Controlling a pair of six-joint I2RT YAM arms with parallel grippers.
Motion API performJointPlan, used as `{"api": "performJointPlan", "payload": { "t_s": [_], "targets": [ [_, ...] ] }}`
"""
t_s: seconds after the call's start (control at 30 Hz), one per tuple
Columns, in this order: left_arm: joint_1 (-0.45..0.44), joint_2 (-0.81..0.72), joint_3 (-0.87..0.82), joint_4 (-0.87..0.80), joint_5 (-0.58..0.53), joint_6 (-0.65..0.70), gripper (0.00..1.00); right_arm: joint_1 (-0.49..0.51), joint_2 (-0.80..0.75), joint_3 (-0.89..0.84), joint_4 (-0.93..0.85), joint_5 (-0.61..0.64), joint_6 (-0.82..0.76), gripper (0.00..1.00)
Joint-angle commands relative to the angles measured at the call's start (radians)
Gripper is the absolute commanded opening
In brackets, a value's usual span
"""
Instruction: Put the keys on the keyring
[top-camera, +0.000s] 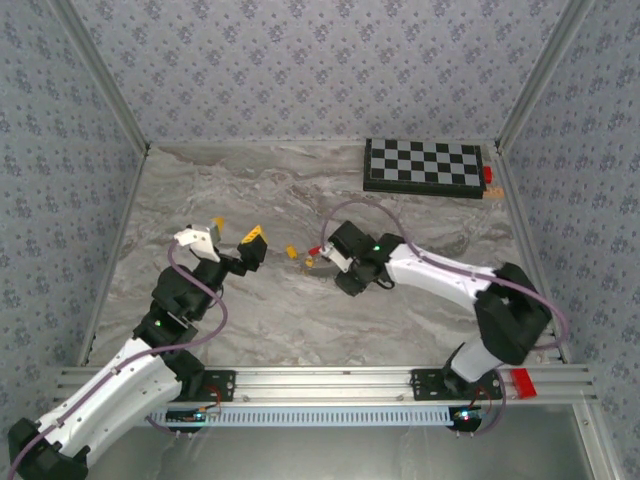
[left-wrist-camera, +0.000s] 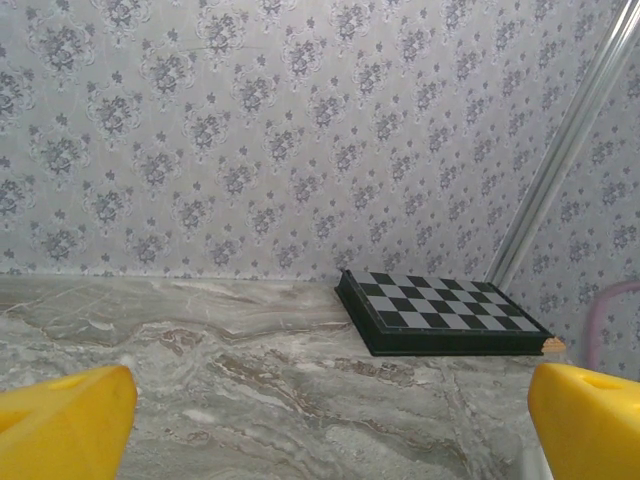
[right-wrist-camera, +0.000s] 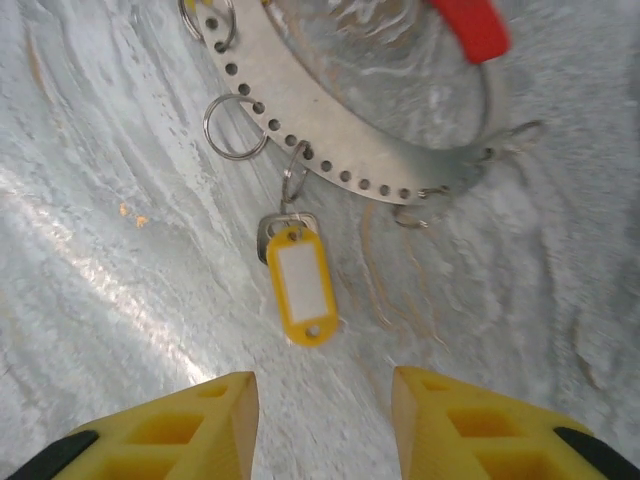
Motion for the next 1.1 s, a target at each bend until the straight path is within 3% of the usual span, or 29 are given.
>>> {"api": "performJointPlan", "payload": {
  "t_s": [0.0, 0.1, 0.23, 0.3, 0.33, 0.47, 0.63, 0.87, 1.07],
  "targets": [
    [0.012, 0.019, 0.03, -0.019, -0.07, -0.016, 1.0, -0.03, -0.148, -0.061, 0.059, 0.034, 0.049, 0.42],
    [0.028, 0.062, 0.057, -0.085, -0.129, -0.047, 1.0, -0.082, -0.294, -0.149, 0.169, 0.052, 0.09, 0.49],
    [0.046, 0.143, 0.101, -0.167, -0.193, -0.094, 1.0, -0.153, -0.483, -0.284, 0.353, 0.129, 0.134, 0.74],
    [0.051, 0.199, 0.133, -0.205, -0.231, -0.109, 1.0, -0.19, -0.566, -0.351, 0.441, 0.176, 0.149, 0.97],
    [0.051, 0.226, 0.149, -0.224, -0.247, -0.116, 1.0, -0.208, -0.595, -0.378, 0.478, 0.197, 0.155, 1.0],
    [0.064, 0.383, 0.247, -0.338, -0.342, -0.151, 1.0, -0.305, -0.669, -0.485, 0.619, 0.316, 0.181, 1.0],
    [0.124, 0.584, 0.369, -0.481, -0.424, -0.172, 1.0, -0.454, -0.629, -0.584, 0.781, 0.449, 0.215, 1.0],
    [0.34, 0.733, 0.389, -0.453, -0.449, -0.114, 1.0, -0.652, -0.431, -0.669, 1.007, 0.448, 0.227, 1.0],
    [0.51, 0.841, 0.373, -0.412, -0.404, -0.07, 1.0, -0.699, -0.214, -0.662, 1.185, 0.475, 0.195, 1.0]
  ]
}}
